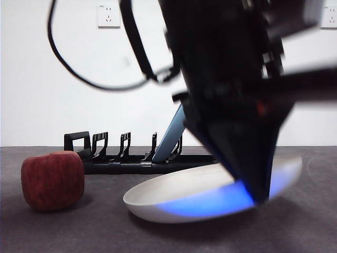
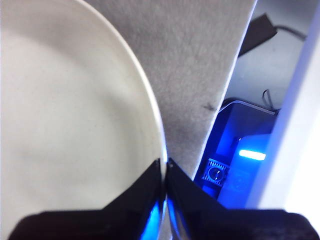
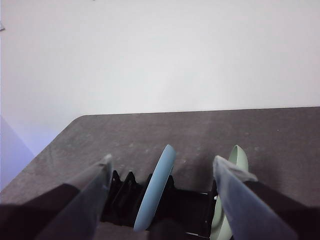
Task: Take the yellow plate from the plate rack,put the plate on the table,take the apple from the table,put the apple in the plate
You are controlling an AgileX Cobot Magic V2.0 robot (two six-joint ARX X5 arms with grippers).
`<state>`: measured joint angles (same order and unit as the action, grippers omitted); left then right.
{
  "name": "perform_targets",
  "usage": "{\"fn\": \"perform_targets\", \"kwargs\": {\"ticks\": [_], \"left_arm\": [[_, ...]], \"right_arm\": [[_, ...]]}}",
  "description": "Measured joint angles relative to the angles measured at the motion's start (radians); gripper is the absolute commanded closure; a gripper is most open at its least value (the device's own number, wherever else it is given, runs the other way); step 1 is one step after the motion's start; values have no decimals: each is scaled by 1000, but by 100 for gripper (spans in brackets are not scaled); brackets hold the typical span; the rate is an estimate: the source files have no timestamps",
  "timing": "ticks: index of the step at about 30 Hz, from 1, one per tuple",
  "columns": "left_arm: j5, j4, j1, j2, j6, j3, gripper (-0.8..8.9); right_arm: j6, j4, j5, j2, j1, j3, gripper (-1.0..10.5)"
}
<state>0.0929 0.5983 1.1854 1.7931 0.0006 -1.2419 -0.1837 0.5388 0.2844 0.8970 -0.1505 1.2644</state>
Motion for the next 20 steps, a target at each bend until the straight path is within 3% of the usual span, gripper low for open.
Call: {"fn": "perform_targets", "kwargs": {"ticks": [4, 9, 15, 20], "left_arm": [[5, -4, 0, 5, 5, 0, 790], [15, -2, -11, 2, -5, 0, 530], [59, 0, -31, -18, -47, 0, 530], [85, -33, -80, -164, -55, 0, 530]], "right_arm": [[0, 0, 0, 0, 0, 0, 602], [0, 0, 0, 1, 0, 0, 602], [0, 19, 3, 4, 0, 0, 602], [0, 37, 8, 31, -26, 0, 602]]}}
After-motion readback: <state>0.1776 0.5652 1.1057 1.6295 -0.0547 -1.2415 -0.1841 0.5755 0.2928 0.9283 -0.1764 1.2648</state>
